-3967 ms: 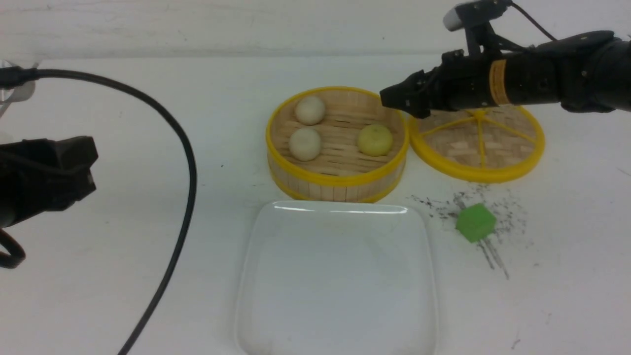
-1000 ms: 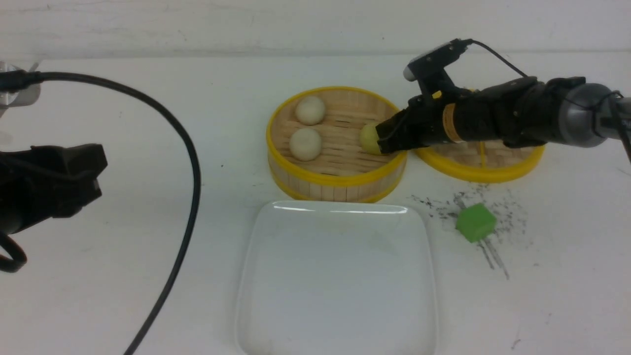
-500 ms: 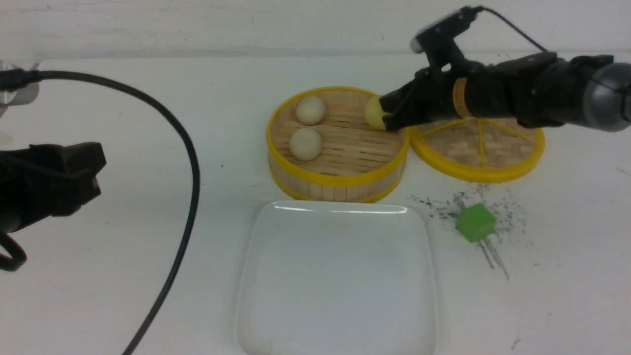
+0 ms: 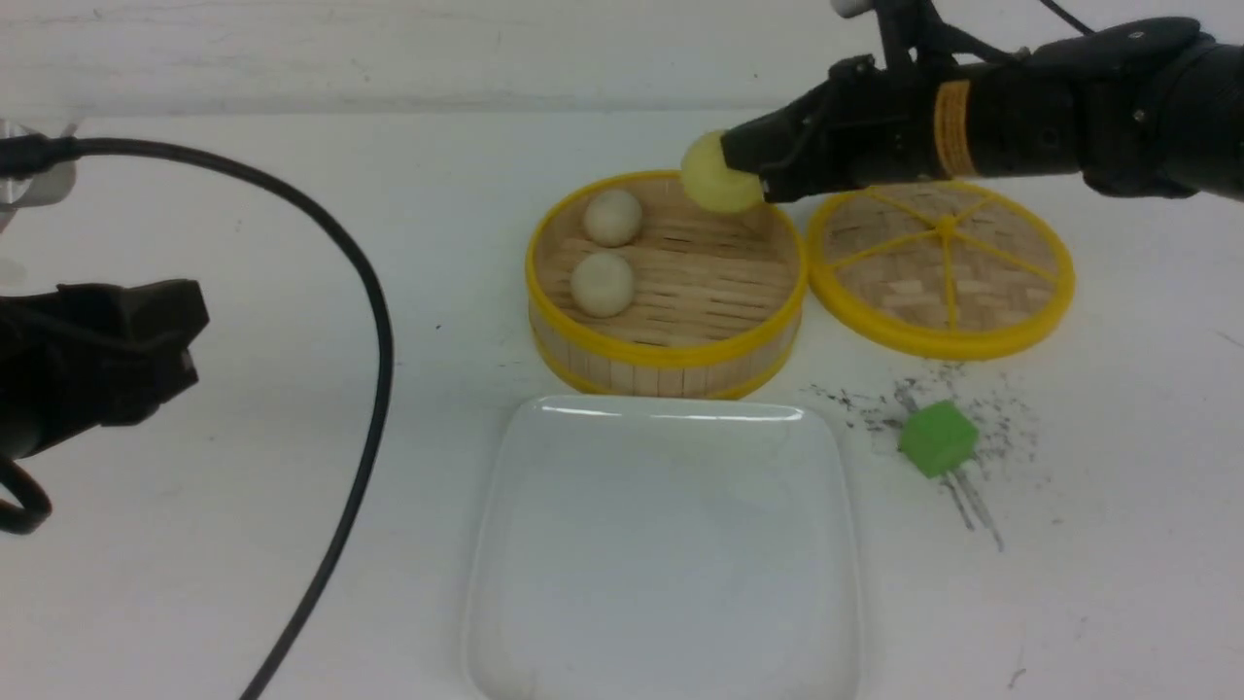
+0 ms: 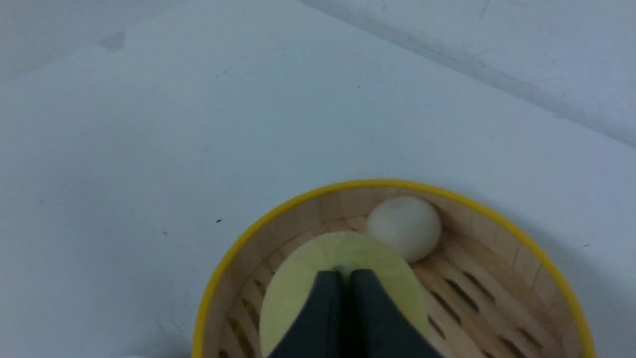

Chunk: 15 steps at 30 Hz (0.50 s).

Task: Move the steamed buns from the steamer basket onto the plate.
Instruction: Use the right arm to put the steamed stuffed bun into the plate

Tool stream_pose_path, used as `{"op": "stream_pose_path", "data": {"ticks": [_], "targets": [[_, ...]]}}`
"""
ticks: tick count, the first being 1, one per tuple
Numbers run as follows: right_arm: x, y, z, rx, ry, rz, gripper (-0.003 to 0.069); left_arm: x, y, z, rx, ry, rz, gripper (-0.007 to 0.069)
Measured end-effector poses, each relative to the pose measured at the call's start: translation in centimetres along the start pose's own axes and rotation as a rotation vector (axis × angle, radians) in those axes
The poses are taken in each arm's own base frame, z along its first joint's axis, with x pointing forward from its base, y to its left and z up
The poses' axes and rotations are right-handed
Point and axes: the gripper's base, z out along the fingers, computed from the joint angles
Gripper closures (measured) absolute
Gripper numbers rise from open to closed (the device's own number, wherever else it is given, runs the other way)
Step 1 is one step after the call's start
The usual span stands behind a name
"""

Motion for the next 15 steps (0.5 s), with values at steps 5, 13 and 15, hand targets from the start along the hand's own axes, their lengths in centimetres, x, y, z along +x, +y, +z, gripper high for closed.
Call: {"op": "stream_pose_path", "data": {"ticks": [5,13,15], "targets": [[1.9,1.3,-1.4,-0.016,0.049,0.054,0.0648,0.0,0.0,0.0,0.000,-0.001,-0.002,0.0217],[4.7,3.5,-3.5,-0.057,0.117,0.119,0.0647,-0.1,0.0,0.0,-0.004,-0.015,-0.018,0.0217],[6.1,4.2,-3.8,-0.092,0.153,0.164,0.0647,-0.1,0.0,0.0,-0.003,-0.016,-0.023,0.0221]]}}
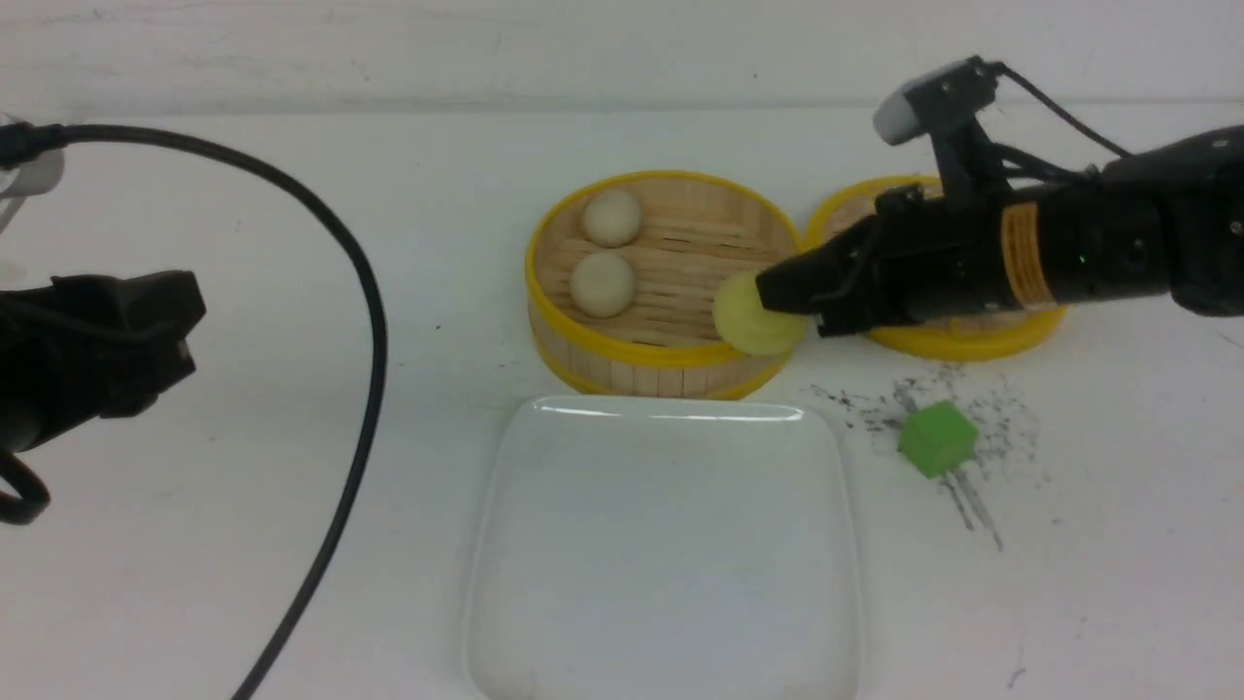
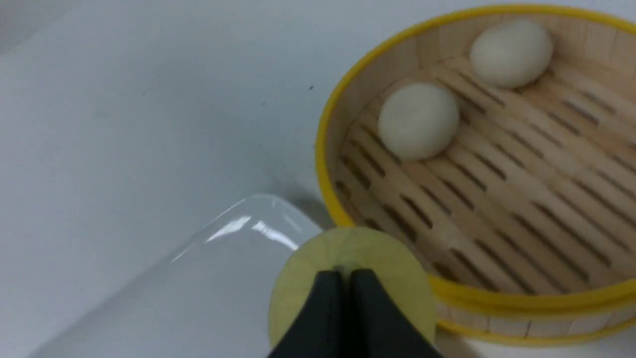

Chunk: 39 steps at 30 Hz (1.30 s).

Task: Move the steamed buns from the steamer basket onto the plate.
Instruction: Use the right arm to put the steamed stuffed bun into the plate, then use the left arm to grab the steamed stuffed bun that is closest to it

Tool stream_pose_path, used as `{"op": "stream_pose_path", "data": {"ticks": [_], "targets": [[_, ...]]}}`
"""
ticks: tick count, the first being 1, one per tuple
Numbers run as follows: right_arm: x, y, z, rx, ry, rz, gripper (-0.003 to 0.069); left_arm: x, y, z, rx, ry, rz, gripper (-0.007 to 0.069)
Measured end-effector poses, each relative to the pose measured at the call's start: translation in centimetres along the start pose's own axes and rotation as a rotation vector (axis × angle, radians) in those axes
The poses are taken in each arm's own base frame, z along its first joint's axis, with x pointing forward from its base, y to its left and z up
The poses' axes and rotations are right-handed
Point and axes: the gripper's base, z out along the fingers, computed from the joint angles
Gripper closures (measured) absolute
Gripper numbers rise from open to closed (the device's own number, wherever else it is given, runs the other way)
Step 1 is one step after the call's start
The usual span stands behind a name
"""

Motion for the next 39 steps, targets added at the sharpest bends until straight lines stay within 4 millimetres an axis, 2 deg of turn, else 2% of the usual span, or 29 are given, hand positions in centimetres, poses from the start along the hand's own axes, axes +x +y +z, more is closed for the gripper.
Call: {"op": "stream_pose_path", "data": {"ticks": [6,7,10,20,24,27,29,31,34,37,39], "targets": [[4.8,1.1,1.0,-0.037,0.126,0.088,0.0644,0.0,0.0,0.0,0.004,-0.002,-0.019,0.0232],[4.8,1.1,1.0,-0.037,0.126,0.088,0.0644,0.0,0.0,0.0,0.004,-0.002,-0.019,0.0232],[6.7,1.6,1.5,-0.010,0.178,0.085,0.0644,0.0,0.0,0.0,0.004,-0.002,-0.019,0.0232],[8.0,1.6,1.6,0.015,0.212,0.093,0.0641,0.2,-0.1,0.0,0.016,0.017,-0.019,0.0234],[8.6,1.7,1.6,0.014,0.227,0.103,0.0613,0.2,-0.2,0.0,0.017,0.018,-0.019,0.0234],[8.7,1.7,1.6,0.015,0.228,0.104,0.0515,0.2,-0.2,0.0,0.018,0.020,-0.019,0.0234],[8.7,1.6,1.6,0.022,0.228,0.104,0.0424,0.2,-0.2,0.0,0.021,0.024,-0.019,0.0234],[8.7,1.4,1.6,0.042,0.227,0.117,0.0269,0.3,-0.2,0.0,0.026,0.031,-0.019,0.0234],[8.7,1.3,1.6,0.056,0.225,0.136,0.0104,0.4,-0.3,0.0,0.032,0.042,-0.019,0.0234],[8.7,1.3,1.6,0.056,0.225,0.138,0.0005,0.5,-0.5,0.0,0.049,0.061,-0.034,0.0234],[8.7,1.3,1.6,0.062,0.224,0.138,-0.0012,0.6,-0.5,0.0,0.058,0.067,-0.048,0.0234]]}}
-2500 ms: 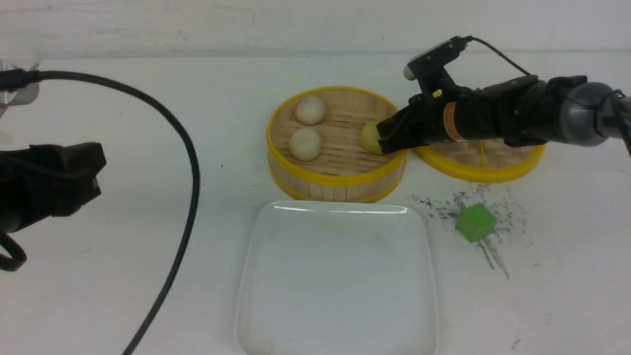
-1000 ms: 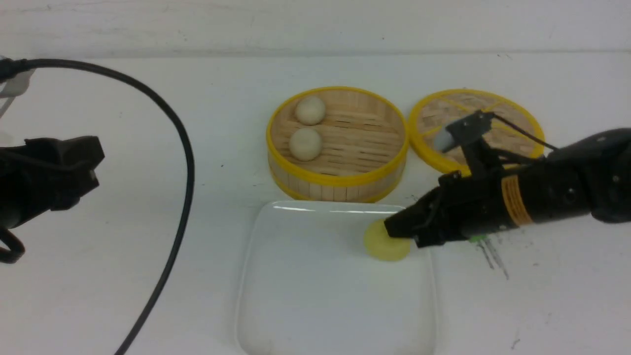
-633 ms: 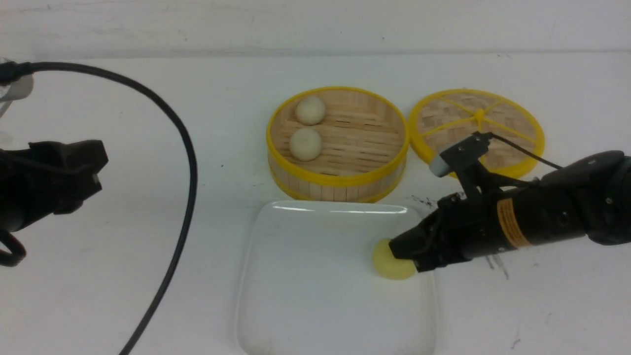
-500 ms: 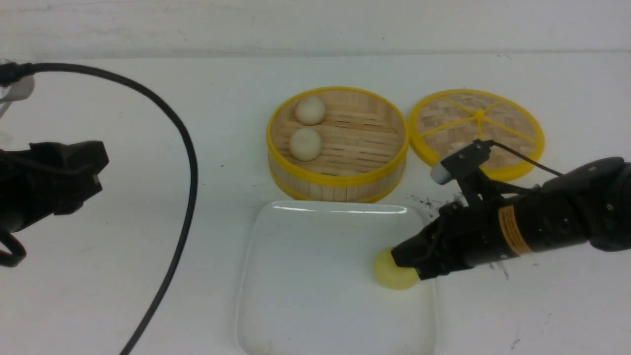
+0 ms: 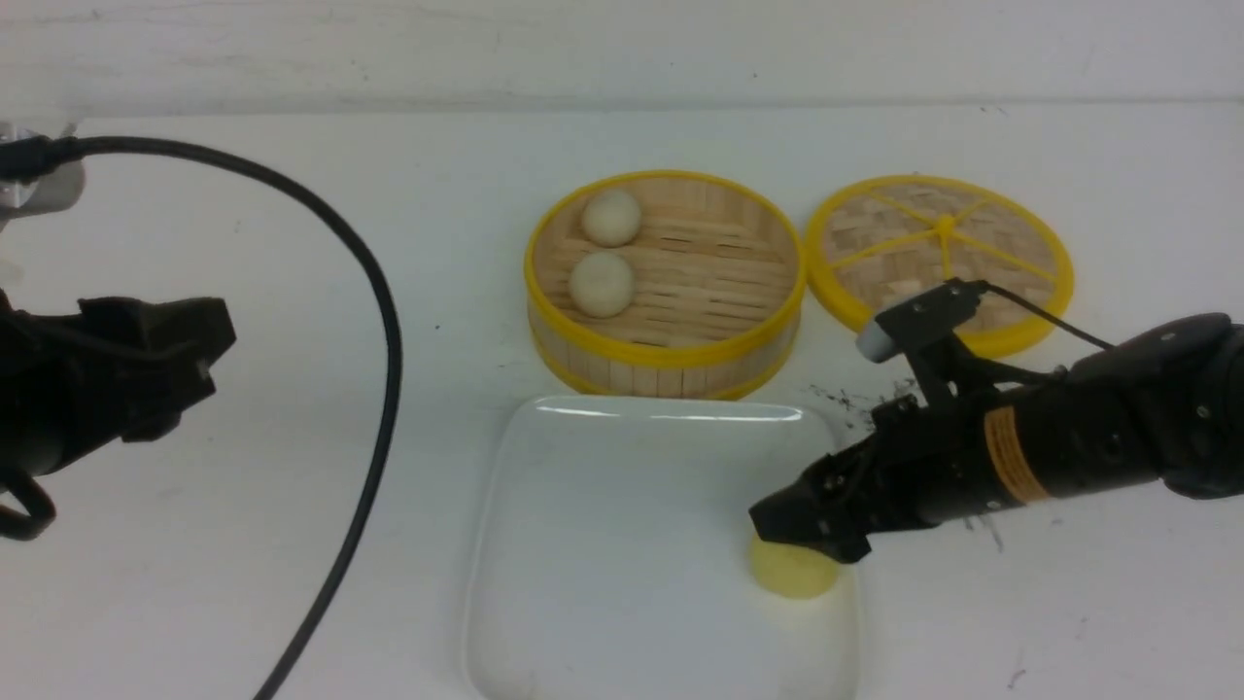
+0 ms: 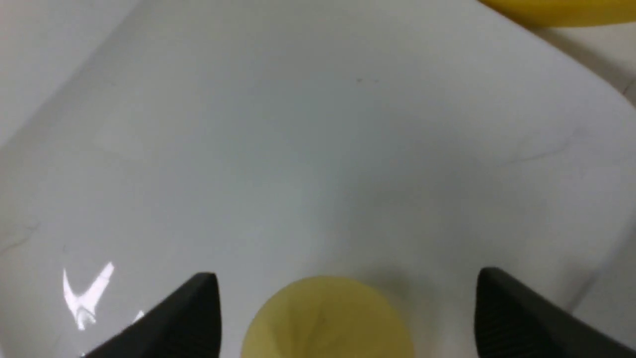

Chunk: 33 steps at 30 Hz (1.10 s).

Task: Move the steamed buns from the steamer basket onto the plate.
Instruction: Use the left arm to grab the steamed stuffed bun that is closest to it

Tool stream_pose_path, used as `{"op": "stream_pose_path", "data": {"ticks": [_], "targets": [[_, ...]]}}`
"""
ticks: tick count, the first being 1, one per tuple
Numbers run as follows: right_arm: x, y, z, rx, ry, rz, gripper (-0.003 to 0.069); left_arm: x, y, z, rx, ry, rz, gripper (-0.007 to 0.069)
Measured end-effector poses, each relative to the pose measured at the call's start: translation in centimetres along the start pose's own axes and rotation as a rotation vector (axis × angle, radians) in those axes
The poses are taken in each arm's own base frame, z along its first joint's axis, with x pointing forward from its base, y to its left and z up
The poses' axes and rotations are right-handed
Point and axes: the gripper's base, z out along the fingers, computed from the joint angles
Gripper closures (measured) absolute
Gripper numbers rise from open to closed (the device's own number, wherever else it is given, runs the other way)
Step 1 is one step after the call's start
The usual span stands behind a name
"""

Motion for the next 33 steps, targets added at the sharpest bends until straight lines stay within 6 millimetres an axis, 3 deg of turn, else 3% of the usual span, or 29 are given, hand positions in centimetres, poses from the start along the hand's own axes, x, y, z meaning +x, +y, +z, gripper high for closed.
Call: {"op": "stream_pose_path", "data": {"ticks": [5,10,20,33], "targets": [[0.0,-0.1,0.0,0.007,-0.001,0.001,0.0015,-0.7,-0.4,1.3,0.050,0.082,0.015,0.0234],[-0.6,0.2,-0.8,0.034,-0.036,-0.015,0.0090,-2.9,-1.0,5.2,0.162,0.273,0.058,0.0234],[-2.4,0.8,-3.9,0.166,-0.162,-0.068,0.0102,-7.0,-1.2,10.6,0.272,0.349,0.203,0.0234],[-2.5,0.9,-4.0,0.171,-0.169,-0.071,0.0102,-7.5,-1.1,17.0,0.365,0.451,0.252,0.0234]]}}
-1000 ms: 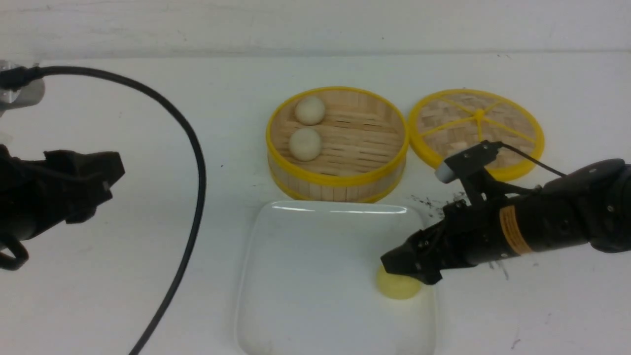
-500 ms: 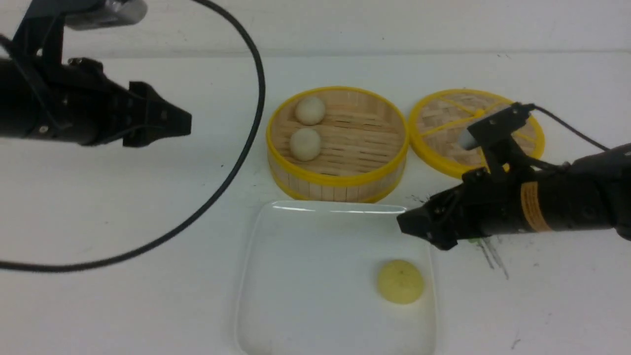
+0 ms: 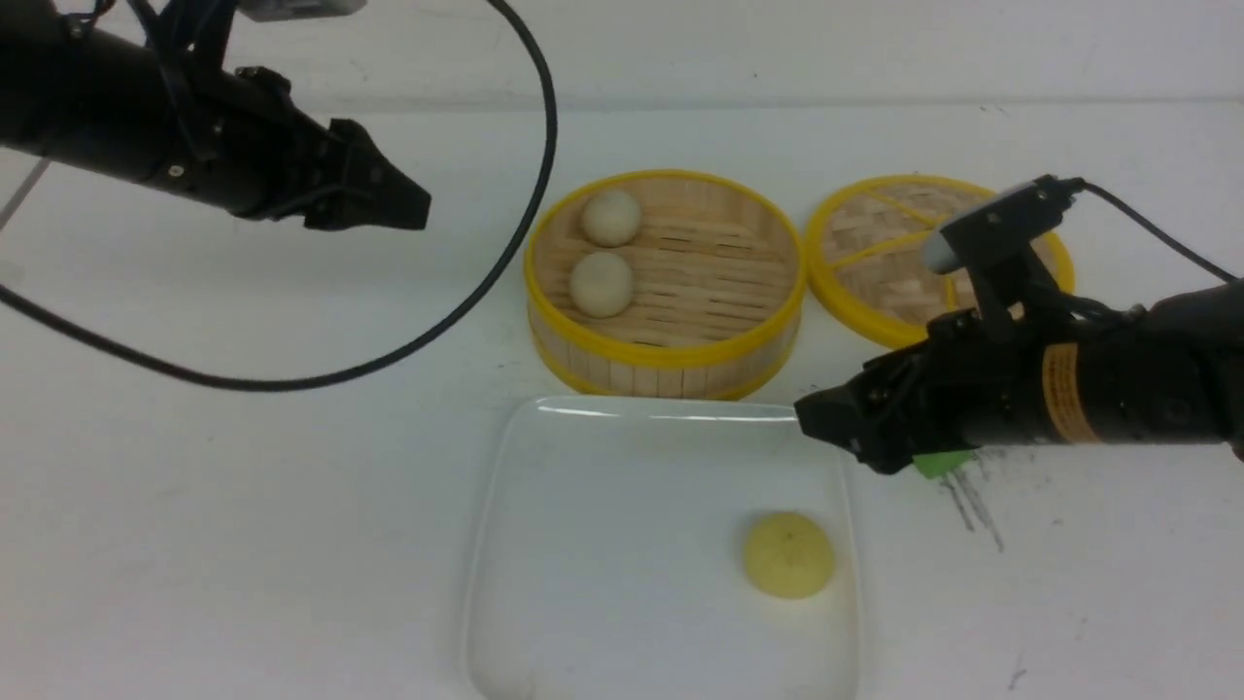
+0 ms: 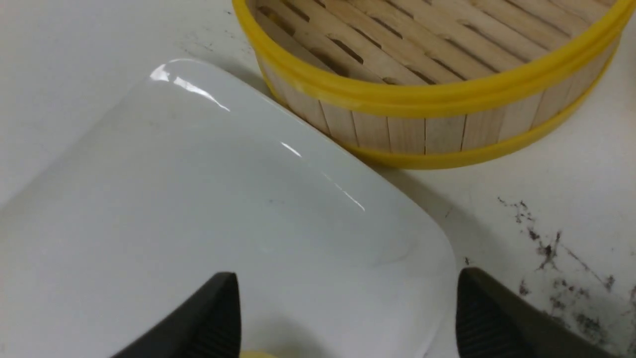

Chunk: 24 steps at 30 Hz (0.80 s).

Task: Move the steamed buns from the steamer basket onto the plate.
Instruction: Use the left arm to grab the steamed stuffed bun that is closest to it

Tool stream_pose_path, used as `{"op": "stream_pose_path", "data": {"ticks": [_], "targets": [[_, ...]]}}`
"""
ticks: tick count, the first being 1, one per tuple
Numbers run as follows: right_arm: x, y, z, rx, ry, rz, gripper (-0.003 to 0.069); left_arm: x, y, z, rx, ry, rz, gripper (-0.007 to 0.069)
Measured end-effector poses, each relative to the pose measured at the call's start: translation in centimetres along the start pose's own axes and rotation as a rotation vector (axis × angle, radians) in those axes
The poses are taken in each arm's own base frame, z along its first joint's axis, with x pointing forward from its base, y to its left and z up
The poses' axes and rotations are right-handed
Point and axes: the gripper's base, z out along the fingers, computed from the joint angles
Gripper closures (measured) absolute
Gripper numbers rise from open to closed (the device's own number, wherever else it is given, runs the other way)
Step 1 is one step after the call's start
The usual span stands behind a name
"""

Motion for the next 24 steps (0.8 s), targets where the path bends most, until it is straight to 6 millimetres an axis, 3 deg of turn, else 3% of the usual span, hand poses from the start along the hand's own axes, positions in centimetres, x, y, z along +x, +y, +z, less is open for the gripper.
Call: {"op": "stream_pose_path", "data": {"ticks": [6,13,24], "targets": [[0.0,0.0,0.0,-0.001,0.000,0.000,0.0102,-0.7,-2.5,4.1,0.065,0.053,0.211,0.0234],[0.0,0.0,0.0,-0.002,0.000,0.000,0.0102,-1.3,-4.1,7.4,0.029,0.004,0.261,0.0234],[0.0,0.1,0.0,-0.006,0.001,0.000,0.0102,-1.5,-1.6,13.6,-0.012,-0.033,0.126,0.0234]]}}
